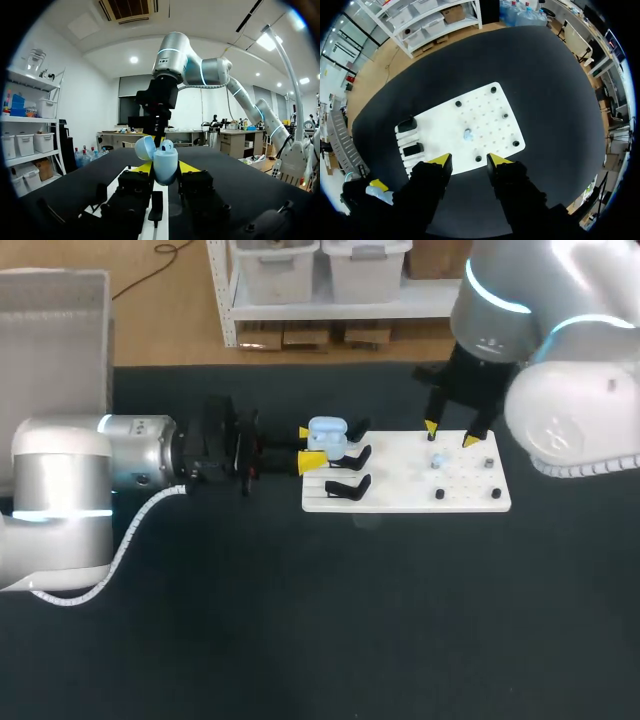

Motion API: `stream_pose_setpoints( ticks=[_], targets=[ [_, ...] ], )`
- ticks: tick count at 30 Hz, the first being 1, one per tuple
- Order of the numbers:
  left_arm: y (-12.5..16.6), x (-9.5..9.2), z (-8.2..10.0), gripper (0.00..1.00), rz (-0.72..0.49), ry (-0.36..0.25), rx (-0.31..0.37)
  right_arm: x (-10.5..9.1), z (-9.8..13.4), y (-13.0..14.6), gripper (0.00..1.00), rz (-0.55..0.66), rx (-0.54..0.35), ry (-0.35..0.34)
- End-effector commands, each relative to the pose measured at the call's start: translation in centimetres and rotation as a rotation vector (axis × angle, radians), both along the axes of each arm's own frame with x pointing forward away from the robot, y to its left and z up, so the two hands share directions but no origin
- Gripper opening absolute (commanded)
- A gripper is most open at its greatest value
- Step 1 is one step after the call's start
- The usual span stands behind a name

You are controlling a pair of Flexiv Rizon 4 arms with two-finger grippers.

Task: Pick up each earbud case from the left stands, insert the matching earbuds, close the lid, and place the case in the box.

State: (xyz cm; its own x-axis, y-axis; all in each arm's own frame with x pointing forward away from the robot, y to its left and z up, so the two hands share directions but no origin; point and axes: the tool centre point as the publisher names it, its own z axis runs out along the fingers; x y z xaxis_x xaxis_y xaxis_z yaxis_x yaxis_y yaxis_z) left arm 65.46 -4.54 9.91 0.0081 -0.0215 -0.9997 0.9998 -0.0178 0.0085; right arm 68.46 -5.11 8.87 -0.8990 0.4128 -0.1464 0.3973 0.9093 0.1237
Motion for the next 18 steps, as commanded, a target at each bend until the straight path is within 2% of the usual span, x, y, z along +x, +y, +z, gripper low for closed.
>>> stream_pose_setpoints(
  ticks=[1, 6, 16, 18],
  targets=[
    [0.1, 0.1, -0.8, 0.00, -0.002, 0.002, -0.149, 1.0, -1.5, 0.0, 0.44, -0.026, -0.053, 0.047],
    [0.1, 0.1, -0.8, 0.00, -0.002, 0.002, -0.149, 1.0, -2.9, -0.5, 0.44, -0.045, -0.054, 0.080],
    [0.1, 0.1, -0.8, 0.00, -0.002, 0.002, -0.149, 0.8, -2.7, -0.4, 0.45, -0.051, -0.023, 0.077],
    [0.0, 0.1, 0.2, 0.00, -0.007, -0.024, -0.151, 0.8, -2.8, -0.3, 0.45, -0.051, -0.015, 0.076]
  ],
)
